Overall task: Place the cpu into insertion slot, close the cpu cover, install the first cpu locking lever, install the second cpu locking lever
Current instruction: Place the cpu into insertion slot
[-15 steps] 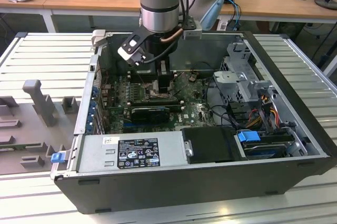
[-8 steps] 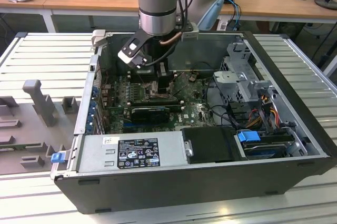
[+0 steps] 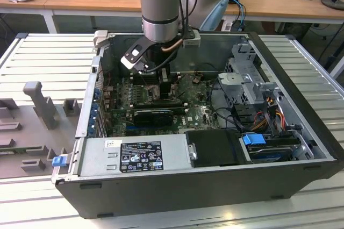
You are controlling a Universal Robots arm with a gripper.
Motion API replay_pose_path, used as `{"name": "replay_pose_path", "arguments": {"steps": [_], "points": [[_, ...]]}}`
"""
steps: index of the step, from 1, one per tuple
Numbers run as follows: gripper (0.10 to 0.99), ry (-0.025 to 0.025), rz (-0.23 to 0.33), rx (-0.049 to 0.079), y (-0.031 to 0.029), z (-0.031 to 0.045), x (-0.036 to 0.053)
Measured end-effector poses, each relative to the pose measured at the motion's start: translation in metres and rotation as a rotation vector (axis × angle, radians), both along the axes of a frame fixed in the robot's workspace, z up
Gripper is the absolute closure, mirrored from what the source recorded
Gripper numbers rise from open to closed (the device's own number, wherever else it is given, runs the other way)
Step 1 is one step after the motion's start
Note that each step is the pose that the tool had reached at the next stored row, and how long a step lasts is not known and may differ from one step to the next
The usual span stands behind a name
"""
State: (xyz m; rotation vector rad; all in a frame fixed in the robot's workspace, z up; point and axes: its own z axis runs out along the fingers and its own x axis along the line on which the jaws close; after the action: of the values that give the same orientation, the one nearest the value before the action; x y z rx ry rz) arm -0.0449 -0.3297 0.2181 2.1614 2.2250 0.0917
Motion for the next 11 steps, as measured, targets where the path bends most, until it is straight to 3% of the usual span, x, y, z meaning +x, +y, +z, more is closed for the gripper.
{"name": "replay_pose_path", "arguments": {"steps": [5, 7, 11], "points": [[0.557, 0.0051, -0.031, 0.000, 0.0059, -0.0088, -0.0001], [0.557, 0.0073, -0.034, 0.000, 0.0122, -0.0115, 0.0000], [0.557, 0.0081, -0.039, 0.000, 0.0126, -0.0142, 0.0000]]}}
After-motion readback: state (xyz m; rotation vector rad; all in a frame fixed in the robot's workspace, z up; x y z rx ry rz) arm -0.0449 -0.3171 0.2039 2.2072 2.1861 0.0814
